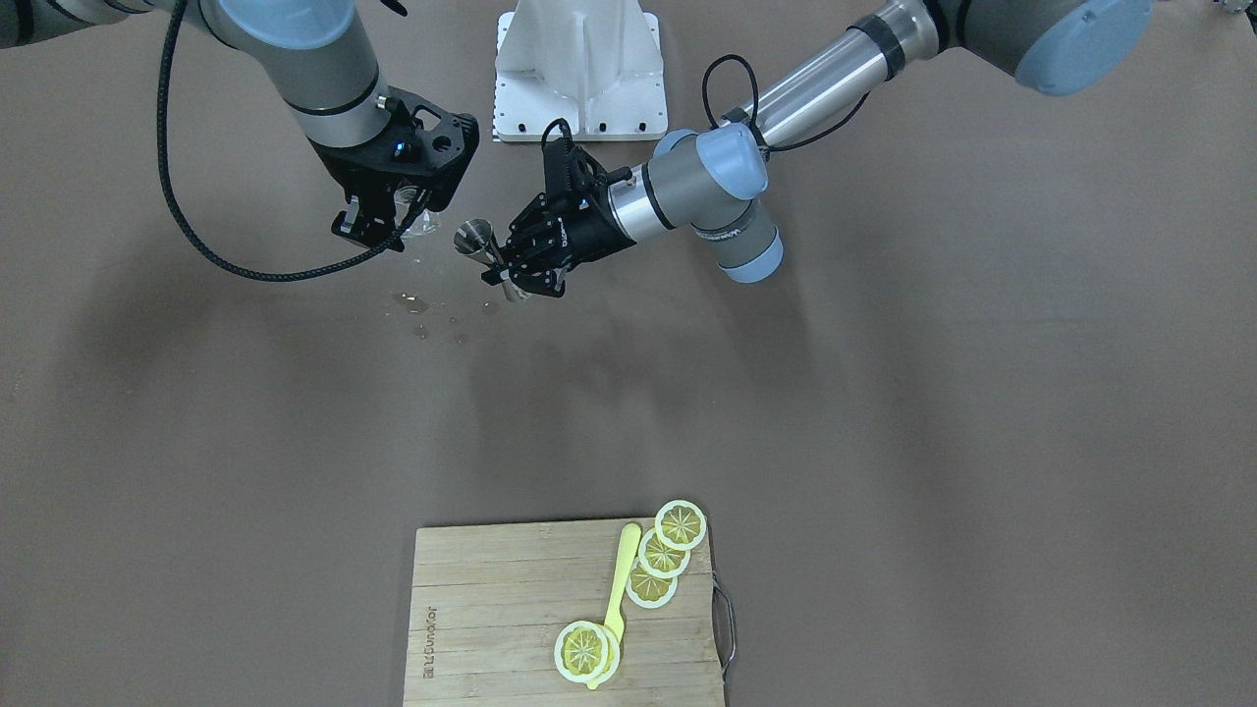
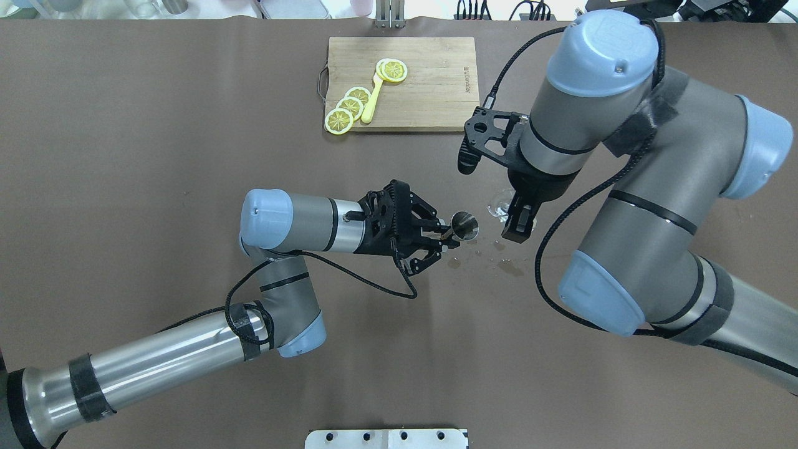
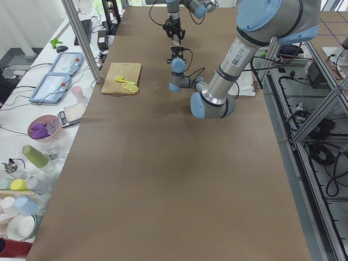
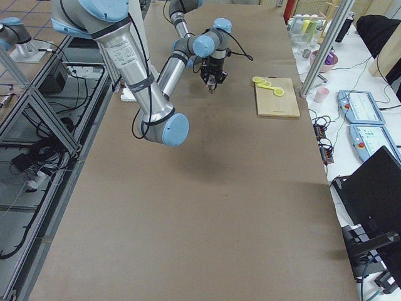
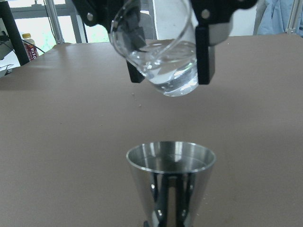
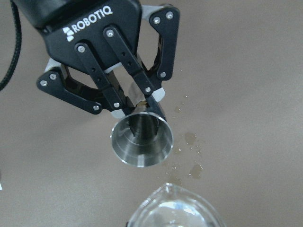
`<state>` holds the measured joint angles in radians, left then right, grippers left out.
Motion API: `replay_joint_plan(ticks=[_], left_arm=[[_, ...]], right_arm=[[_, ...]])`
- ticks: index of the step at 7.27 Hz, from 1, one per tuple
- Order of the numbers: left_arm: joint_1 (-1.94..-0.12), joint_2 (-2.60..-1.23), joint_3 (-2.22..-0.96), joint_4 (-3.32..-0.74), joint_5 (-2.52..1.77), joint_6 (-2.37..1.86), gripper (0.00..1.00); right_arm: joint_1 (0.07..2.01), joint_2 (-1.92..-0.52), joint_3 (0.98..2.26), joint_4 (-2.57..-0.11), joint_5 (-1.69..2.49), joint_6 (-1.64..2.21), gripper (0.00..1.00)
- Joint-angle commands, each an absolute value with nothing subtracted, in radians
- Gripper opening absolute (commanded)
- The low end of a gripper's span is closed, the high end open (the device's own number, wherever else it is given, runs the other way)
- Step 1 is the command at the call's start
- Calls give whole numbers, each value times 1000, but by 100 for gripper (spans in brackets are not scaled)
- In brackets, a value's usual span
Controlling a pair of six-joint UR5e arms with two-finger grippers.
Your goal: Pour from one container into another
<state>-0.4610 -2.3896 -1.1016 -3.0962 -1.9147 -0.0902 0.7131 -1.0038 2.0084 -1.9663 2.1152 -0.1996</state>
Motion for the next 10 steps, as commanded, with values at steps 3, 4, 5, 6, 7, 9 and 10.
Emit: replay_joint_plan(ticks=[3,4,5,6,7,9,10], left_arm=[[-472,-2384,-1143,-3142,-1911,-115,0],[-485,-2381,-1156,-3143,-1911,-115,0],[-495,-2366,-1179,-3143,-1910,-115,0],[-502,-2343,-1212,-3143,-1896,-127,0],[-521,-2326,-1229,-3145,-1898,-127,0],[-541,-2243,-1307,-3149,-1893,-127,0],[-548,-2200,-1334,-3157,-1881,-127,0]], right_arm=[[804,-1297,2083,-1644,2129,-201,0],[824,-1381,2094,-1552,2131,-204,0],[851,-1469,2092,-1429,2150,-204,0],[874,-1530,2083,-1320,2158,-203,0],[897,-1581,2080,-1263,2164,-206,0],[945,-1667,2033,-1073,2164,-199,0],[978,-1693,1995,-993,2163,-195,0]])
